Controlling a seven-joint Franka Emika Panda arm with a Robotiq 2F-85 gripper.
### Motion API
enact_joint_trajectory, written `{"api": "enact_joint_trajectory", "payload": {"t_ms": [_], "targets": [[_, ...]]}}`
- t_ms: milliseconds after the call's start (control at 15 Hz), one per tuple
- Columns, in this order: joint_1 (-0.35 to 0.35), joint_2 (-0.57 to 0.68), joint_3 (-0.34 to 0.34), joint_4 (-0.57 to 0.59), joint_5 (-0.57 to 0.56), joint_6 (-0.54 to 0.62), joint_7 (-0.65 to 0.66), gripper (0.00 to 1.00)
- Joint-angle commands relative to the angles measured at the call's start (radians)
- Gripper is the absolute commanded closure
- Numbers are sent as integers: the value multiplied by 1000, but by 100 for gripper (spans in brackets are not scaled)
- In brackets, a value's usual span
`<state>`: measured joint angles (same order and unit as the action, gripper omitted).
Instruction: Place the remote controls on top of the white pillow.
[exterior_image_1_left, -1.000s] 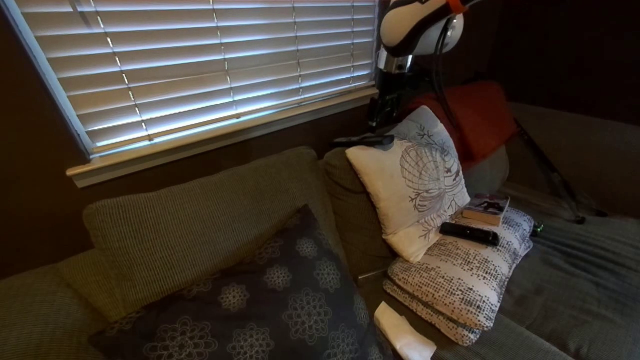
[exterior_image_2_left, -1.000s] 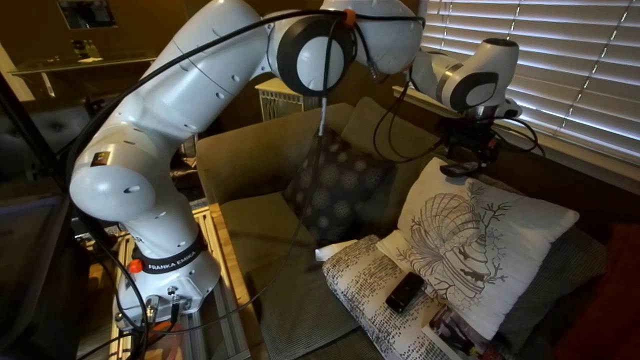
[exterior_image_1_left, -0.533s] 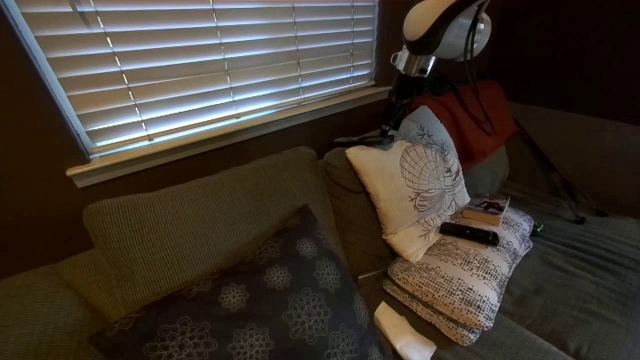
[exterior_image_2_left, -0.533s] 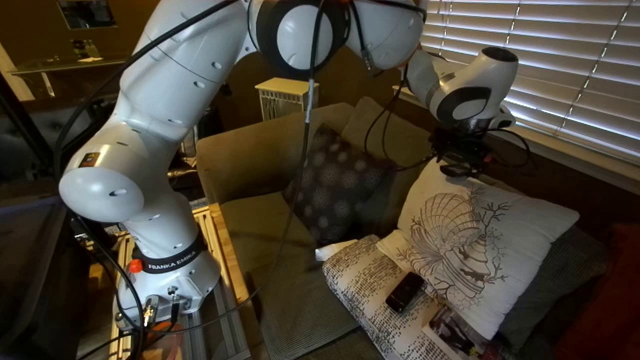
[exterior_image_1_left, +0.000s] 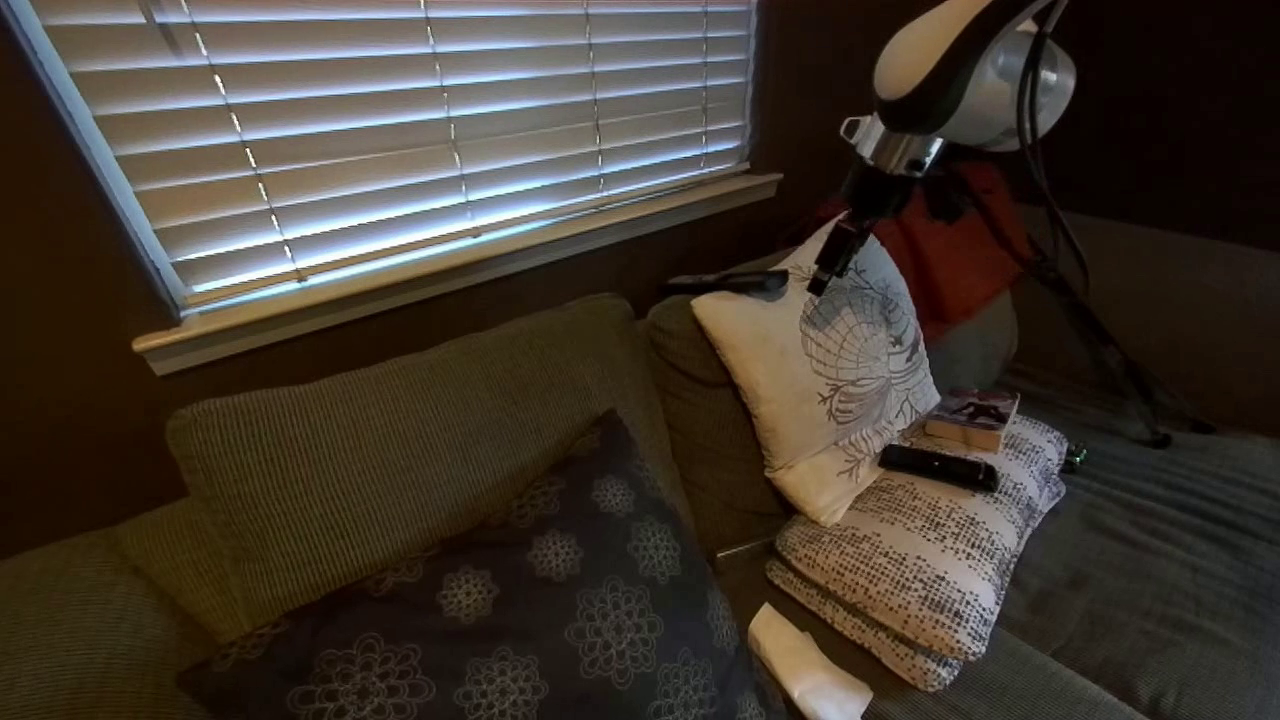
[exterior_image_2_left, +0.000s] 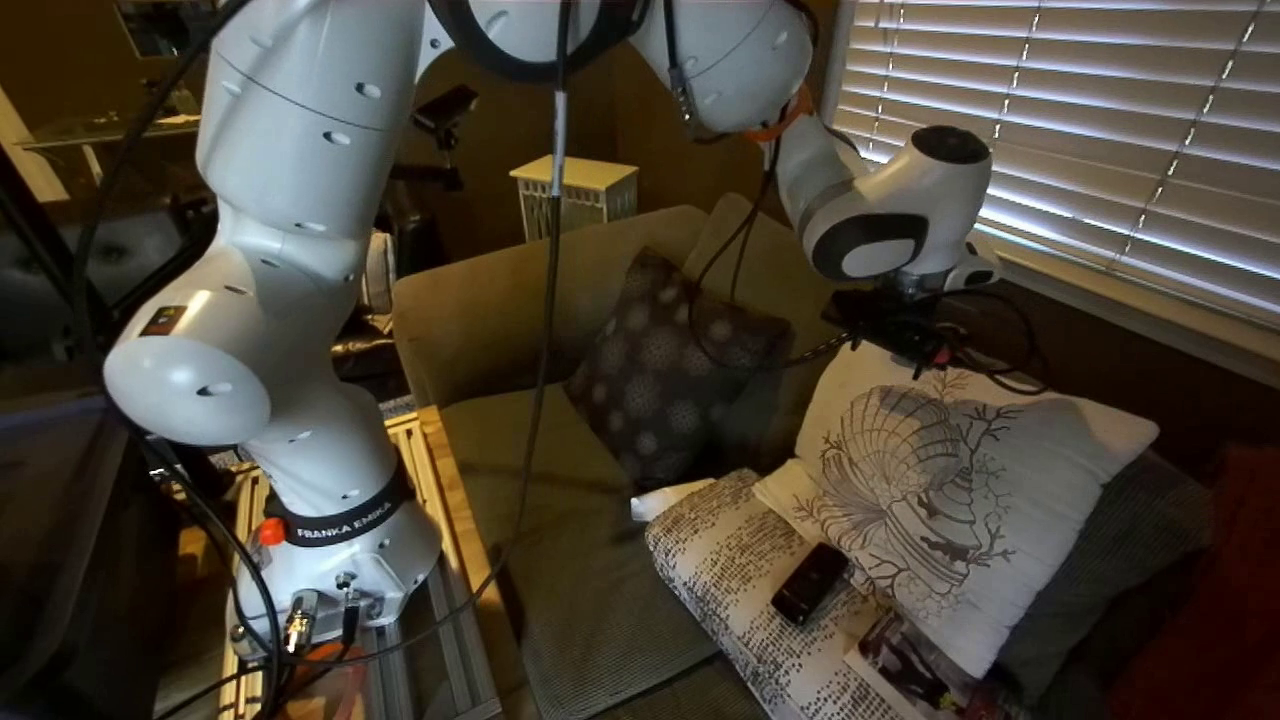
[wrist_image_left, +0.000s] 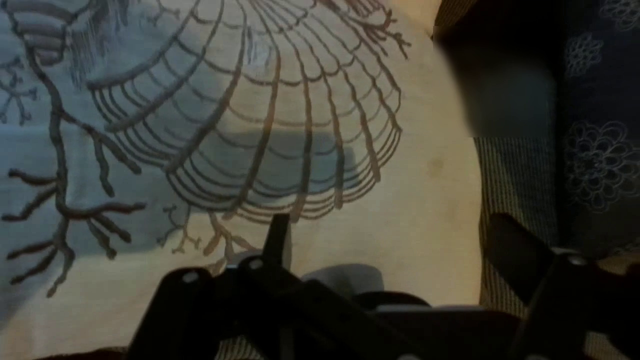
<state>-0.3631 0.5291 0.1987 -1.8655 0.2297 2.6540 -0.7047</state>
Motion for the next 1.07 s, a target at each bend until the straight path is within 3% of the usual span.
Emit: {"api": "enact_joint_trajectory", "payload": {"t_ms": [0, 467, 733, 1000], "targets": [[-38, -143, 20, -248, 86, 120, -53, 0], [-91, -314, 18, -625, 159, 307, -55, 0], [-108, -308, -22, -660, 112, 292, -35, 0], [-74, -269, -103, -597, 21, 214, 17, 0]]}}
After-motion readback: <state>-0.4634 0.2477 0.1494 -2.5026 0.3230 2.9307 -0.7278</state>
